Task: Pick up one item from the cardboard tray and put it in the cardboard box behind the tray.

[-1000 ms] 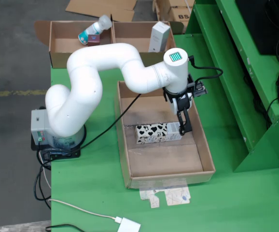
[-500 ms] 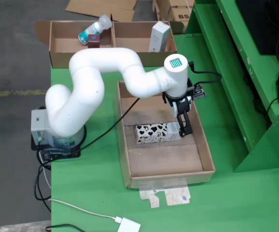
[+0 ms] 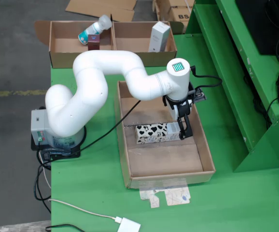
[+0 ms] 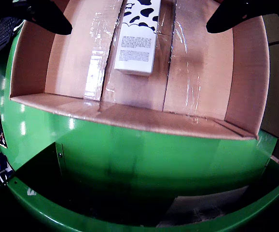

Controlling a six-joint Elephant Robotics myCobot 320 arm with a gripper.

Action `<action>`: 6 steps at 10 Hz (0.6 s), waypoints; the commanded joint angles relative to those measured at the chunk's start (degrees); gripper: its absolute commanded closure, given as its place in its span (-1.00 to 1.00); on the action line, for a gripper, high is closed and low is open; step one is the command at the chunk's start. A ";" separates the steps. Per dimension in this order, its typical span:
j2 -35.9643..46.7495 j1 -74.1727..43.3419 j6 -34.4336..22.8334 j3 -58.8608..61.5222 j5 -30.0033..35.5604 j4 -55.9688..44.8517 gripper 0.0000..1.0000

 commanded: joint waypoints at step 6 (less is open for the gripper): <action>0.12 -0.42 -0.75 -7.46 1.73 10.72 -1.00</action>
